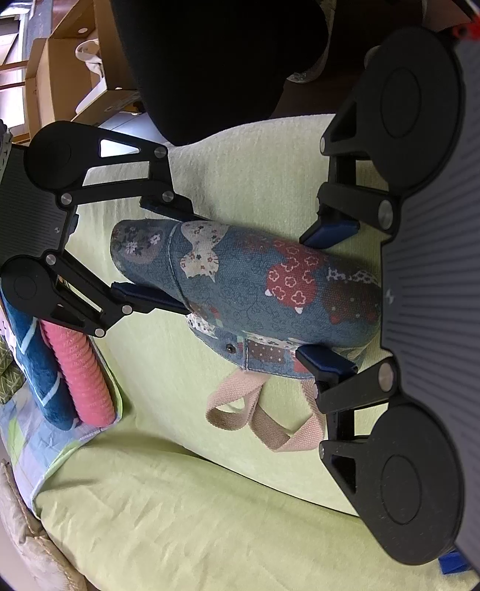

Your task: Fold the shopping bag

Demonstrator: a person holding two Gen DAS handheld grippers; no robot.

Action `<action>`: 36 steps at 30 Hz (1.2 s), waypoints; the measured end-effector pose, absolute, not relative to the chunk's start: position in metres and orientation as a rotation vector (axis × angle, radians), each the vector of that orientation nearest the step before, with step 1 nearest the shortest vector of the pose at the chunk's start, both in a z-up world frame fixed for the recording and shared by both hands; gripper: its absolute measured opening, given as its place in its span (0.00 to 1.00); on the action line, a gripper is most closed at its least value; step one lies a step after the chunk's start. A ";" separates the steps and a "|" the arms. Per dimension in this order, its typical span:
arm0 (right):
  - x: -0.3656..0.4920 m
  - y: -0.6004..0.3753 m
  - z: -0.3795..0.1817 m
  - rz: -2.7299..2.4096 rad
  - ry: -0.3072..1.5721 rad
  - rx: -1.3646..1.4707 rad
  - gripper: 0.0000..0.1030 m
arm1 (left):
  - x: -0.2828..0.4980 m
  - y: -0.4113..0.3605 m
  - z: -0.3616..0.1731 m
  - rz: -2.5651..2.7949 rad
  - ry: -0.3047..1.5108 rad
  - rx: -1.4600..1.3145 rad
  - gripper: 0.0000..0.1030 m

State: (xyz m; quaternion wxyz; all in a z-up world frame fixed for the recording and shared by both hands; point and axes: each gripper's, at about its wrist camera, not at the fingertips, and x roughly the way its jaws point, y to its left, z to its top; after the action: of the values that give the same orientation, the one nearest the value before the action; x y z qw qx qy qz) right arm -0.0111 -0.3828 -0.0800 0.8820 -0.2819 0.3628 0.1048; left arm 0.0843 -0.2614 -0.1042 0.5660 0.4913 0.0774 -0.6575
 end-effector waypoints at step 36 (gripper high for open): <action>0.043 -0.550 -0.098 0.358 0.752 0.696 0.52 | 0.150 -0.321 -0.093 -1.533 0.501 1.041 0.60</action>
State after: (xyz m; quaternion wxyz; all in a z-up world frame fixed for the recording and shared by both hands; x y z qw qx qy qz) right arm 0.0425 -0.5501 -0.0981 0.8563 0.3310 0.3580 0.1704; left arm 0.1496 -0.3211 -0.0928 0.5735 0.4442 0.2139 -0.6542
